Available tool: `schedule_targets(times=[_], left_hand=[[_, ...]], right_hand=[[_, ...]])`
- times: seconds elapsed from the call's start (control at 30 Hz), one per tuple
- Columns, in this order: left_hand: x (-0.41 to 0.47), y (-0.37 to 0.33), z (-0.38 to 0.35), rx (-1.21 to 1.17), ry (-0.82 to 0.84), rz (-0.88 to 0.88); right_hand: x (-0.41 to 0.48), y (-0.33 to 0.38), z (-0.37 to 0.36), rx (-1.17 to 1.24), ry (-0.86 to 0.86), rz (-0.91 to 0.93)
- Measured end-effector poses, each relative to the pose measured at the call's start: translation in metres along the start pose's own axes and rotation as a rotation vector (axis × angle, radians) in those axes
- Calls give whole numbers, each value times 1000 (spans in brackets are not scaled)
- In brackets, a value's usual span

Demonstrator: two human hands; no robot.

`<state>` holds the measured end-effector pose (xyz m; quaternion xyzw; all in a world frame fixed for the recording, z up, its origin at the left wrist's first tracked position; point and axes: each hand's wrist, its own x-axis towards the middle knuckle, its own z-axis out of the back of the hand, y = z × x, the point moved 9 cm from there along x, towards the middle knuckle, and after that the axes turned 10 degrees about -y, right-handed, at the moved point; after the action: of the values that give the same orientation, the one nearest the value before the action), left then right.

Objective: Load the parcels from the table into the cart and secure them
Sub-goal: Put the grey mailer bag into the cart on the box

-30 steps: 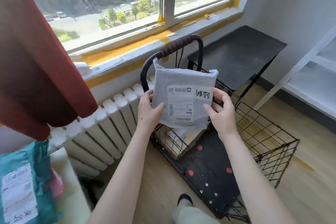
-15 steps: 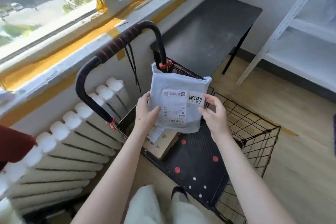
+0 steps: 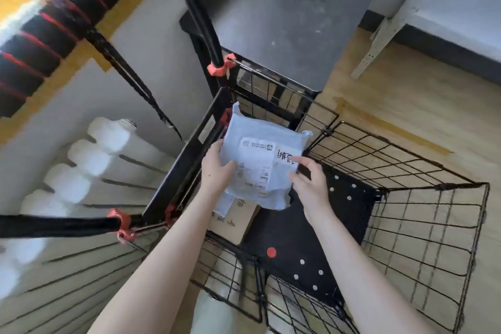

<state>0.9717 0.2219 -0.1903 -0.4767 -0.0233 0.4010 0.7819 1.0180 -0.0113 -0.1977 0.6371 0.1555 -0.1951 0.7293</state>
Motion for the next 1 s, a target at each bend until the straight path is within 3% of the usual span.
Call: schedule_targets(times=[0.37, 0.57, 0.73, 1.0], left_hand=[[106, 95, -74, 74, 146, 20], [142, 109, -100, 136, 206, -33], [166, 107, -102, 205, 107, -47], [180, 104, -106, 193, 85, -61]], right_hand=[[95, -135, -60, 19, -155, -314], [127, -136, -90, -40, -157, -288], [144, -126, -107, -25, -147, -221], [152, -133, -112, 41, -151, -248]])
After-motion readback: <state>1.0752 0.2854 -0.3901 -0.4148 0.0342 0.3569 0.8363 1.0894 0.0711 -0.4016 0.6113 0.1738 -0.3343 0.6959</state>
